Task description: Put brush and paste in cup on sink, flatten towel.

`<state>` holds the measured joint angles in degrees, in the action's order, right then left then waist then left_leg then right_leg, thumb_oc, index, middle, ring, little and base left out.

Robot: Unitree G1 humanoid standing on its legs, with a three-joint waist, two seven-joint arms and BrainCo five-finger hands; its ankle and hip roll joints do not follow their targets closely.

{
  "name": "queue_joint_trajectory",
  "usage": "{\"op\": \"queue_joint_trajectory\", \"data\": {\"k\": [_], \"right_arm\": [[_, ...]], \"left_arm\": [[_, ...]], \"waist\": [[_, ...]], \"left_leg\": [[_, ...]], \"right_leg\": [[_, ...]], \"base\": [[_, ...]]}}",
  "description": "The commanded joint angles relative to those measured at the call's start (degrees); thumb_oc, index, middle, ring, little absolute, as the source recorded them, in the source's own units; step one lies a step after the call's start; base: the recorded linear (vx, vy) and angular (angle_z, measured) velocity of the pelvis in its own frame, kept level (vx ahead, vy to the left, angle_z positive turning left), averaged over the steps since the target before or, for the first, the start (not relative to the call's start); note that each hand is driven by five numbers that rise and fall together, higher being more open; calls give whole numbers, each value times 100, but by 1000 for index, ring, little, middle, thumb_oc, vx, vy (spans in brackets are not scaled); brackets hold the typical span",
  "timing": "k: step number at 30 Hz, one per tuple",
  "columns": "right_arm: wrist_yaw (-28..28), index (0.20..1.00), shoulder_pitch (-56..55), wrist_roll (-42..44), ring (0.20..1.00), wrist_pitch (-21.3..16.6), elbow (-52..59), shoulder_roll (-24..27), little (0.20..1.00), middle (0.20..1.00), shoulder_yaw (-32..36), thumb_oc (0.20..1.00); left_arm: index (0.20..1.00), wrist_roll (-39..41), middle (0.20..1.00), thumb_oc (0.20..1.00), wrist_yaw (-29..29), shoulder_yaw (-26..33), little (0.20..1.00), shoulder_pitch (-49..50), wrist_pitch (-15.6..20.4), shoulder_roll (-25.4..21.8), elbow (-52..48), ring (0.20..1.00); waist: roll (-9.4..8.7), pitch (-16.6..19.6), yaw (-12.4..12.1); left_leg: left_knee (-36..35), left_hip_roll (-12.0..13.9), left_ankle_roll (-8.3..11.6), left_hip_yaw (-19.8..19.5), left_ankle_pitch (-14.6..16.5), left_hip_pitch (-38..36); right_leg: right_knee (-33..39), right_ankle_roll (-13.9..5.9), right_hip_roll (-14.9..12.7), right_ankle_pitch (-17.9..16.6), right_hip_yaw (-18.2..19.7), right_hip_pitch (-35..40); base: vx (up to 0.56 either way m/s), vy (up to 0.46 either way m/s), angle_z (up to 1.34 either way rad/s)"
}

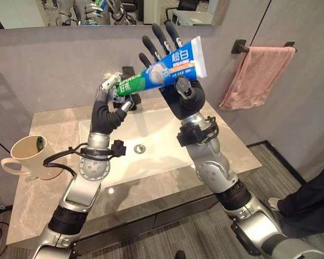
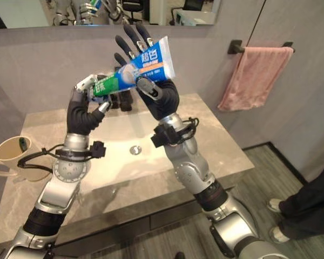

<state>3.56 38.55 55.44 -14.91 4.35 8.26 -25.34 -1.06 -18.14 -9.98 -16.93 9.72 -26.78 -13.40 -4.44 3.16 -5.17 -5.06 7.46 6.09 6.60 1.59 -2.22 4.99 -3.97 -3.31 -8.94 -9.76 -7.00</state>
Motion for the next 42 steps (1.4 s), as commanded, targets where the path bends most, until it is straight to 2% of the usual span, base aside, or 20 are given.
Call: {"op": "queue_joint_trajectory", "data": {"k": [1,6,7,8,9,20,21,23,24,31,33,42], "right_arm": [[-92,1000,378,42,1000,-273,140,-222,1000,1000,440,1000],[-199,1000,425,-29,1000,-329,146,-293,1000,1000,404,1000],[-206,859,420,-28,859,-317,145,-290,859,859,377,859],[-207,482,400,-31,482,-307,146,-278,482,482,360,482],[-223,200,369,-45,200,-304,139,-290,200,200,357,200],[-621,200,183,-166,200,-373,15,-448,200,200,490,200],[-697,200,166,-231,200,-363,8,-474,200,200,507,200],[-792,200,141,-309,200,-385,-26,-511,200,200,537,200],[-823,200,141,-322,200,-384,-37,-514,200,200,547,200],[-1002,200,132,-405,200,-405,-111,-605,200,200,613,200],[-1119,200,139,-499,200,-493,-26,-625,200,200,681,200],[-1343,200,161,-822,200,-686,167,-581,200,200,916,200]], "left_arm": [[200,-5,200,200,24,-164,200,-377,217,-423,-242,200],[200,36,200,200,23,-275,200,-330,212,-404,-206,200],[200,46,200,200,13,-290,200,-358,211,-398,-196,200],[200,53,200,200,3,-272,200,-381,210,-400,-201,200],[200,71,200,200,-26,-259,200,-406,214,-395,-203,200],[200,316,200,200,-225,-136,200,-536,163,-354,-183,200],[300,397,300,300,-221,-126,300,-537,166,-358,-184,300],[862,467,862,862,-238,-76,862,-522,154,-384,-180,862],[1000,486,1000,1000,-257,-64,1000,-520,145,-383,-180,1000],[1000,551,1000,1000,-286,-44,1000,-540,140,-395,-131,1000],[1000,471,1000,1000,-169,-200,1000,-201,160,-268,-526,1000],[1000,521,1000,1000,-134,9,1000,232,279,-489,-926,1000]], "waist": [[-166,138,21],[-159,140,7],[-155,140,9],[-150,139,15],[-142,142,20],[-82,151,39],[-70,152,36],[-57,154,16],[-52,157,10],[-35,152,-14],[-38,120,-61],[18,77,-260]], "left_leg": [[6,50,-71,-372,-211,659],[6,43,-75,-396,-217,668],[6,40,-77,-399,-219,667],[6,43,-74,-399,-220,666],[6,43,-74,-398,-218,662],[6,56,-67,-404,-223,627],[6,63,-66,-416,-224,620],[6,78,-55,-431,-229,617],[6,86,-50,-443,-231,611],[6,105,-26,-485,-247,604],[6,112,-16,-540,-264,623],[6,72,-6,-718,-325,664]], "right_leg": [[1,-353,-457,812,-74,653],[1,-346,-455,811,-93,669],[1,-345,-456,812,-99,672],[1,-344,-454,813,-104,671],[1,-344,-450,811,-107,676],[1,-324,-437,827,-134,725],[1,-320,-432,831,-151,740],[1,-312,-422,844,-169,773],[1,-309,-417,852,-181,784],[-3,-282,-391,883,-250,839],[-8,-265,-379,904,-310,859],[-19,-243,-372,954,-498,937]], "base": [[0,0,0],[0,0,0],[0,0,0],[0,0,0],[0,0,0],[-1,-1,0],[-10,-16,6],[-5,-16,8],[-1,-9,8],[0,-6,3],[-26,-29,5],[-14,-10,12]]}}
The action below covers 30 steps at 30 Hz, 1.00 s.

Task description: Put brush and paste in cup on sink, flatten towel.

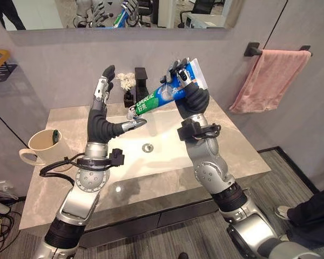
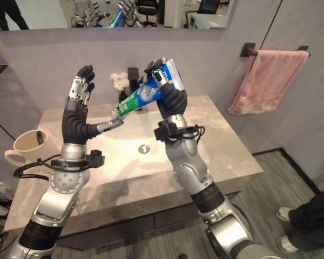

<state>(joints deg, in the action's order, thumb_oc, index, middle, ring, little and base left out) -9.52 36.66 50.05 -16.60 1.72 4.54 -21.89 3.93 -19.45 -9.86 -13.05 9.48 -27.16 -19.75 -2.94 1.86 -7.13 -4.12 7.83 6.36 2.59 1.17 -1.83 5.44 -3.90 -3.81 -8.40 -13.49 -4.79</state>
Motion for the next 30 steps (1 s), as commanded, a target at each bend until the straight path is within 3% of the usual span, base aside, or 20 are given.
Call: {"op": "queue_joint_trajectory", "data": {"k": [1,13,22,30], "right_arm": [[-59,200,366,-310,200,-533,444,-190,200,200,610,200],[-147,200,852,-806,200,-629,533,230,200,200,954,200],[-108,200,1324,-1094,200,-567,315,625,200,200,1024,200],[15,200,1561,-1302,200,-391,142,970,200,200,984,200]], "left_arm": [[1000,55,1000,1000,9,67,1000,-84,327,-482,-386,1000],[1000,728,1000,1000,36,1427,1000,844,884,-829,-1069,1000],[1000,963,1000,1000,80,2157,1000,1497,1010,-940,-669,1000],[1000,1192,1000,1000,371,2378,1000,2248,903,-961,-222,1000]], "waist": [[-129,206,-86],[-193,176,-652],[-372,80,-1180],[-519,-47,-1585]], "left_leg": [[-88,29,-33,-342,-287,631],[-88,-111,6,-739,-375,746],[-88,-289,-6,-1240,-453,915],[-88,-408,-37,-1462,-448,1029]], "right_leg": [[-63,-247,-324,908,-147,731],[-61,-210,-357,983,-564,919],[-72,-172,-384,1070,-1050,1081],[-63,-195,-403,1129,-1296,1155]], "base": [[-10,-10,11],[-18,-5,19],[3,-6,35],[8,-3,22]]}}
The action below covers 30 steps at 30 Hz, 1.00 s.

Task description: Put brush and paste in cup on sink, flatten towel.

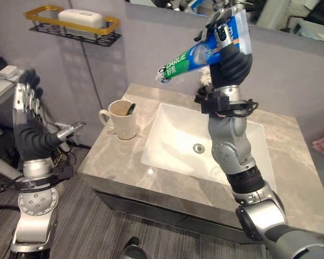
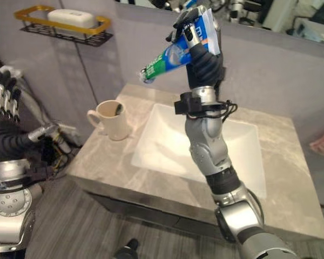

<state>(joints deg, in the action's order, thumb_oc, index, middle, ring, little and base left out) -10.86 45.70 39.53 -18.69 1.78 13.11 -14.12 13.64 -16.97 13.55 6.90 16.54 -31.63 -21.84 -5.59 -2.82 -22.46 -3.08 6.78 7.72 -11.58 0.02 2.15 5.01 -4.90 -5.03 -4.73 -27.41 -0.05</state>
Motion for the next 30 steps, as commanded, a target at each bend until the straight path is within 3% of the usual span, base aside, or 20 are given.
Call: {"op": "queue_joint_trajectory", "data": {"k": [1,6,7,16,30], "right_arm": [[140,200,657,-288,200,-153,134,197,200,200,204,200],[192,200,642,-357,200,-36,198,411,200,200,106,200],[412,200,591,-180,200,134,166,633,200,200,-104,200],[544,200,658,-4,200,387,70,949,200,200,-512,200],[351,200,1195,-50,200,371,-346,586,200,200,-882,200]], "left_arm": [[1000,297,1000,1000,180,98,1000,458,131,-452,91,1000],[1000,4,1000,1000,97,308,1000,943,-15,-452,717,1000],[1000,-55,1000,1000,159,131,1000,993,-167,-450,1426,1000],[1000,-235,1000,1000,333,-481,1000,1010,-516,-363,3086,1000],[1000,-317,1000,1000,400,-999,1000,912,-537,-434,3508,1000]], "waist": [[-303,401,-139],[-441,350,-359],[-506,332,-353],[-564,289,-232],[-690,168,-279]], "left_leg": [[-192,-335,-189,-71,-332,652],[-192,-393,-220,-95,-325,726],[-192,-394,-222,-89,-326,740],[-192,-354,-247,49,-313,738],[-192,-328,-275,167,-305,817]], "right_leg": [[-19,-101,-293,769,62,684],[-12,-128,-330,774,22,652],[-12,-138,-324,762,27,631],[-12,-178,-318,693,175,519],[-1,-232,-328,612,316,350]], "base": [[15,3,11],[18,11,17],[10,5,6],[-8,9,-6],[-13,10,-10]]}}
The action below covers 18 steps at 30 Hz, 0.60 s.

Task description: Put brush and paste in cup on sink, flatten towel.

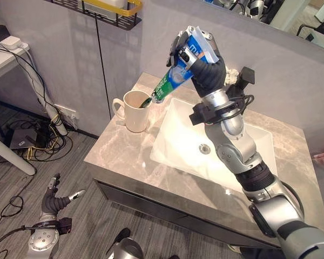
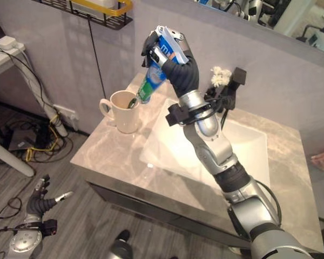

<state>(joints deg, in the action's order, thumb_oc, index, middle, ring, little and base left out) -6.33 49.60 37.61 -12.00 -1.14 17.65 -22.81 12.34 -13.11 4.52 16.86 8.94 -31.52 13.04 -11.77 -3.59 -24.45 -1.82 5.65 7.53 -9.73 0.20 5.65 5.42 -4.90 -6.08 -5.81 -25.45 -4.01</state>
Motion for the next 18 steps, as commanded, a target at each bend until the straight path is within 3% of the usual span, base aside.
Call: {"op": "queue_joint_trajectory", "data": {"k": [1,18], "right_arm": [[-123,200,854,139,200,-311,-62,112,200,200,-1,200],[-87,200,1195,223,200,-210,-312,94,200,200,-348,200]], "left_arm": [[1000,-185,1000,1000,10,-114,1000,-87,232,-458,35,1000],[1000,-114,1000,1000,-34,-320,1000,-220,243,-531,265,1000]], "waist": [[-96,236,-86],[-273,119,-123]], "left_leg": [[-318,-223,-258,-26,-325,482],[-318,-305,-307,-118,-325,650]], "right_leg": [[-42,-238,-224,715,121,733],[-42,-277,-248,665,54,627]], "base": [[8,24,3],[3,6,1]]}}
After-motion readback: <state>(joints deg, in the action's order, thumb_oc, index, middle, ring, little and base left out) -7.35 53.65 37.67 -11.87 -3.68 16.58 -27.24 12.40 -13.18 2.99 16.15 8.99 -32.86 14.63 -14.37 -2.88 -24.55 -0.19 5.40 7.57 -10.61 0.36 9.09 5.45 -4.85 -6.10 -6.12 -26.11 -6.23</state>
